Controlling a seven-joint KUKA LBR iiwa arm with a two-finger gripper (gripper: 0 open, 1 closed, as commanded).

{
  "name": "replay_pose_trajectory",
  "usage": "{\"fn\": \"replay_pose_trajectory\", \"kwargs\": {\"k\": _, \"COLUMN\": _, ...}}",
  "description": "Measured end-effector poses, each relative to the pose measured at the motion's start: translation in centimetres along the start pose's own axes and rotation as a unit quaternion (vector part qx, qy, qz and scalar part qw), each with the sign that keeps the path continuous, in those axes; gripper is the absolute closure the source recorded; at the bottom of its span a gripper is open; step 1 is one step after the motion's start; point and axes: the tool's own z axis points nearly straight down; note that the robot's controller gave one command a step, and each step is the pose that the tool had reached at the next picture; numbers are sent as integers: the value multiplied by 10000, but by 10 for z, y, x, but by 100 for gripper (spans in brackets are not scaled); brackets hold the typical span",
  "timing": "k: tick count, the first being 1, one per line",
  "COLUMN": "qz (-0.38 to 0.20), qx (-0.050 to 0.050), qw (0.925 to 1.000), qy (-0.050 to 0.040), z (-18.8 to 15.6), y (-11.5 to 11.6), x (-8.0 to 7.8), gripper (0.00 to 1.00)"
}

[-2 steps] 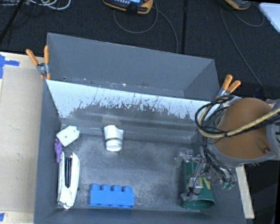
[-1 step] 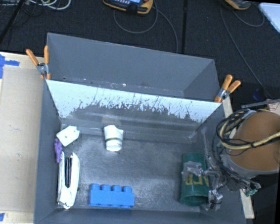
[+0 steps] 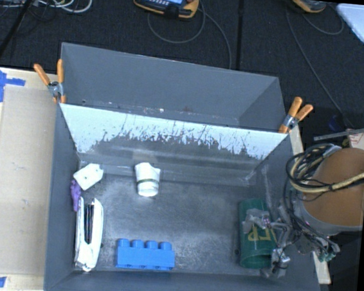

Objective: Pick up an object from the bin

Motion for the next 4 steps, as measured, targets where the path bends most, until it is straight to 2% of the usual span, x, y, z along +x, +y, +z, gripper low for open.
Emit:
{"fn": "replay_pose_trajectory", "kwargs": {"k": 1, "qz": 855, "qx": -3, "qw": 9963, "qy": -11, "z": 20, "y": 6, "x": 1, "gripper": 0}}
{"fn": "replay_pose_trajectory", "kwargs": {"k": 2, "qz": -436, "qx": -166, "qw": 9989, "qy": -50, "z": 57, "y": -6, "x": -3, "gripper": 100}}
{"fn": "replay_pose_trajectory", "kwargs": {"k": 4, "qz": -430, "qx": -158, "qw": 9989, "qy": -49, "z": 54, "y": -4, "x": -4, "gripper": 100}}
